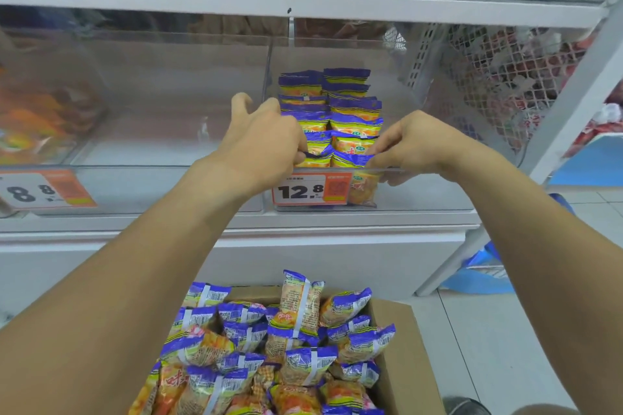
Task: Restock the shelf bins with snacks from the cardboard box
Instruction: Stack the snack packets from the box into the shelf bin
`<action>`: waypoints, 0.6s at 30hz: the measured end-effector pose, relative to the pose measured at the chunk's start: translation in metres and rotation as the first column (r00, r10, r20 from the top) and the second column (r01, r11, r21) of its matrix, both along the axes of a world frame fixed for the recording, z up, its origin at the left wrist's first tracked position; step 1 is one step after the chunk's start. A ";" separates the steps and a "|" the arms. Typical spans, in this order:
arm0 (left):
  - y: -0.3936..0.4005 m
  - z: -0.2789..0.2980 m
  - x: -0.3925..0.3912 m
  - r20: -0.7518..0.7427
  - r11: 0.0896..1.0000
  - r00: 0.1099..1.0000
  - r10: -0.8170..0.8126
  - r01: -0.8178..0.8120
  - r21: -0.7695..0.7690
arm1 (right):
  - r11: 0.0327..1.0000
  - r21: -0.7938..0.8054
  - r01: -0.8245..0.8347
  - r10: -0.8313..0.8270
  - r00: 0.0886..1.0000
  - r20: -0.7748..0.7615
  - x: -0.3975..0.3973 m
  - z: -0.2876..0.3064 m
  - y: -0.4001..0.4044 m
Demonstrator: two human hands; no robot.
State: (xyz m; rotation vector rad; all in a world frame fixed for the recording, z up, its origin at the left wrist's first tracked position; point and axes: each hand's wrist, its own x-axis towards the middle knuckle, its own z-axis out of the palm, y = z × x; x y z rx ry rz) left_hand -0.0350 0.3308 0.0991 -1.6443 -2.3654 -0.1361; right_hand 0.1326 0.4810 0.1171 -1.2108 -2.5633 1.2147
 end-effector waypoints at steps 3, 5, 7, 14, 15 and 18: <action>0.001 0.000 -0.002 0.030 0.998 0.999 -0.016 0.017 -0.065 | 0.999 0.032 -0.042 0.041 0.998 0.041 0.001 -0.001 0.002; -0.003 -0.001 -0.002 0.107 0.996 0.992 -0.061 0.068 -0.063 | 0.984 0.170 -0.049 0.043 0.998 0.037 0.005 -0.002 0.001; -0.010 -0.004 -0.003 0.228 0.986 0.962 -0.150 0.128 0.107 | 0.921 0.390 0.018 0.015 0.997 -0.080 0.008 -0.005 -0.005; -0.062 -0.029 0.027 0.285 0.793 0.870 -0.403 0.177 0.583 | 0.814 0.566 -0.132 0.402 0.831 -0.384 0.025 -0.022 -0.079; -0.070 -0.039 0.030 0.390 0.844 0.826 -0.408 0.178 0.506 | 0.828 0.514 -0.224 0.428 0.845 -0.321 0.029 -0.031 -0.088; -0.099 -0.081 0.033 0.609 0.966 0.750 -0.257 0.205 0.155 | 0.838 0.313 -0.447 0.485 0.873 -0.053 0.039 -0.068 -0.102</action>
